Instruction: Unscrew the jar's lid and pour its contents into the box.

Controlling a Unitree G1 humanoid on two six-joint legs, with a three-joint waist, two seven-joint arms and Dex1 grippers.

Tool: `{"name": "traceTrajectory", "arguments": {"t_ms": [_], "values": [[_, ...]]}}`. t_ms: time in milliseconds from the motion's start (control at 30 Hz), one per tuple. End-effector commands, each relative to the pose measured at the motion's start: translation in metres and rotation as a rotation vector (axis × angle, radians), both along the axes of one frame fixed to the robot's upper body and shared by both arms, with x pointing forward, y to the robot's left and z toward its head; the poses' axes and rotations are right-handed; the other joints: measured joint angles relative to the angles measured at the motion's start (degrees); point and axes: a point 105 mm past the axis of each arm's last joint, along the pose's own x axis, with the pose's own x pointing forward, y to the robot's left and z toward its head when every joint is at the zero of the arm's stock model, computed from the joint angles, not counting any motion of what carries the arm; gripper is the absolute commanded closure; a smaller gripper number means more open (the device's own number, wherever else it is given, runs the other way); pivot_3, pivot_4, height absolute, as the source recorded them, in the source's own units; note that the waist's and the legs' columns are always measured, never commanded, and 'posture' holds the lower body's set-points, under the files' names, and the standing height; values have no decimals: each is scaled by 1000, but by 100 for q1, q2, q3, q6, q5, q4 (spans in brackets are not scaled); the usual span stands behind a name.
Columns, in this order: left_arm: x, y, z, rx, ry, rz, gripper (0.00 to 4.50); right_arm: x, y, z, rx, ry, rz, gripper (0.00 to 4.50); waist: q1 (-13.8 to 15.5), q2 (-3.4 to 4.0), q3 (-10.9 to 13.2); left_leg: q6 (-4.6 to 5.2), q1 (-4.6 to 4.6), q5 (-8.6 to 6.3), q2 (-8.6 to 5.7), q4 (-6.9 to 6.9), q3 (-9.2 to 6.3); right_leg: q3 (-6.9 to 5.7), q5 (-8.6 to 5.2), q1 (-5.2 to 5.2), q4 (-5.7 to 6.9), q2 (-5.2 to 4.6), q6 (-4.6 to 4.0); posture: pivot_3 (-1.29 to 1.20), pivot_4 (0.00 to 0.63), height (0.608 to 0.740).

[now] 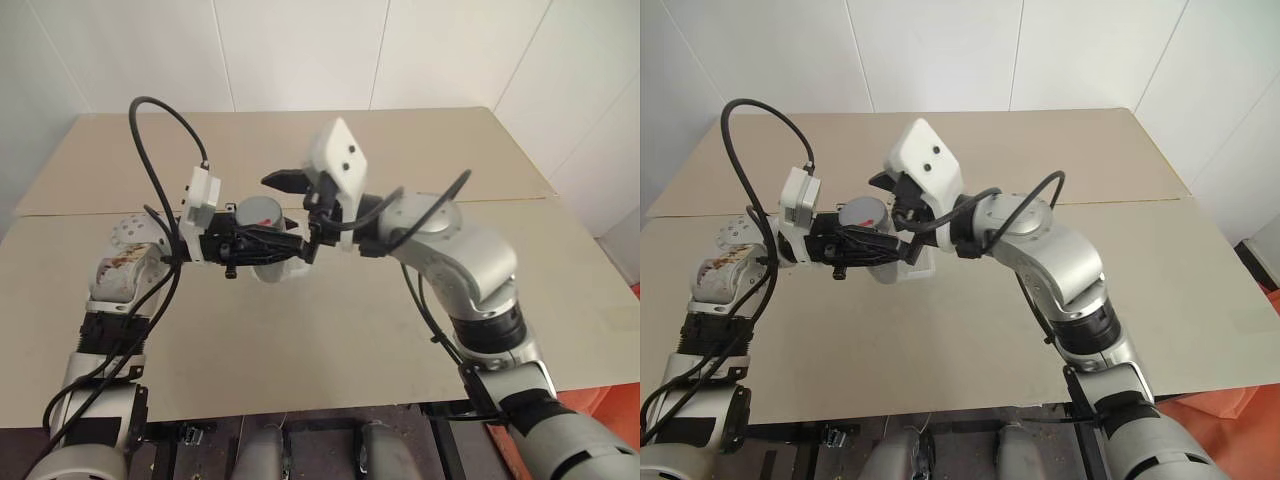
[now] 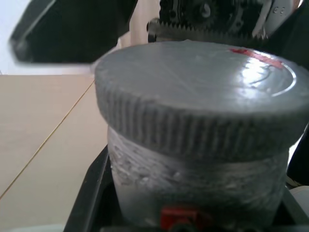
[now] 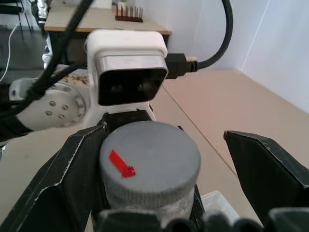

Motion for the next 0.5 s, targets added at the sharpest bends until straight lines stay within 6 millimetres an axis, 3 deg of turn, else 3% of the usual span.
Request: {"name": "traceTrajectory", "arguments": {"t_ms": [33,167,500], "values": [[-4,-3,15,-4,-75,-26,2565,7,-1,11,20,-50,-42,27,1,0,0,0,0,0,0,0,0,0,0,0,0,0,0,0,150,740],[-4,-1,14,1,-79,-22,2565,12,-9,11,34,-33,-66,27,2,0,0,0,0,0,0,1,0,0,0,1,0,0,0,0,150,740],[-8,14,14,22,-83,5,2565,33,-73,6,18,-18,-221,27,7,0,0,1,-1,0,0,0,-1,0,0,0,-1,0,0,0,150,740]]}}
